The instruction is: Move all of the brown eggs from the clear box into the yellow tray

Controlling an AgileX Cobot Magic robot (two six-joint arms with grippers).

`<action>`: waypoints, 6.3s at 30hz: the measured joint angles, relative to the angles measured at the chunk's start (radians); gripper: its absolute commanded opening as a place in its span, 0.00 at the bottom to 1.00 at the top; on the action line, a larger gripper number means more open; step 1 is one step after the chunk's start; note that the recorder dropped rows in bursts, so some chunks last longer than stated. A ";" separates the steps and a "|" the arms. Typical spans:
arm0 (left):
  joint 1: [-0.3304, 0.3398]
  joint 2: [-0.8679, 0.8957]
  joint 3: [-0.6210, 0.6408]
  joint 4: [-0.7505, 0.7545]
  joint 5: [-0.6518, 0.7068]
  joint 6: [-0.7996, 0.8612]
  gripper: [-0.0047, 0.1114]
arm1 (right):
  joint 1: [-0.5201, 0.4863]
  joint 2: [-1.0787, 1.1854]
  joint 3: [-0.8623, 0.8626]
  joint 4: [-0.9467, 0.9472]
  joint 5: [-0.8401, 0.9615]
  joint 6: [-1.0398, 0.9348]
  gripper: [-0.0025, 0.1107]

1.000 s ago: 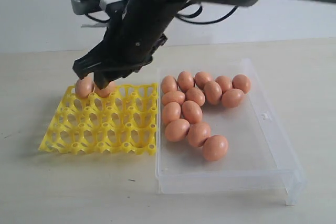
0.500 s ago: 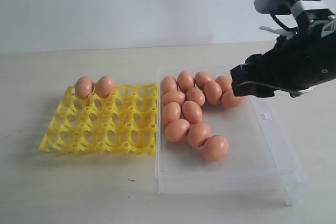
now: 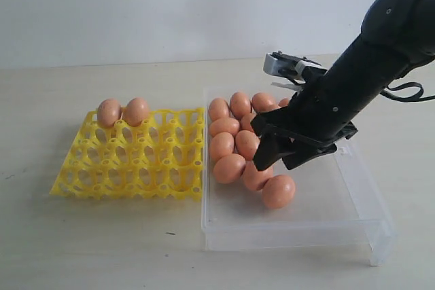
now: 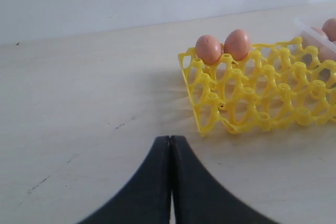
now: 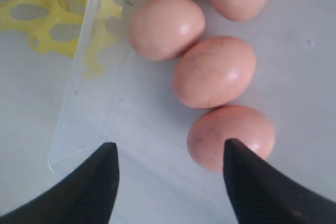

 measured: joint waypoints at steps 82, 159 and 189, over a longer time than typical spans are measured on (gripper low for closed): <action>0.000 0.000 0.000 0.000 0.000 0.000 0.04 | -0.029 0.229 -0.050 0.127 -0.295 0.034 0.59; 0.000 0.000 0.000 0.000 0.000 0.000 0.04 | 0.081 0.247 -0.058 -0.072 -0.381 -0.034 0.53; 0.000 0.000 0.000 0.000 0.000 0.000 0.04 | 0.081 0.050 -0.056 -0.169 -0.314 -0.010 0.04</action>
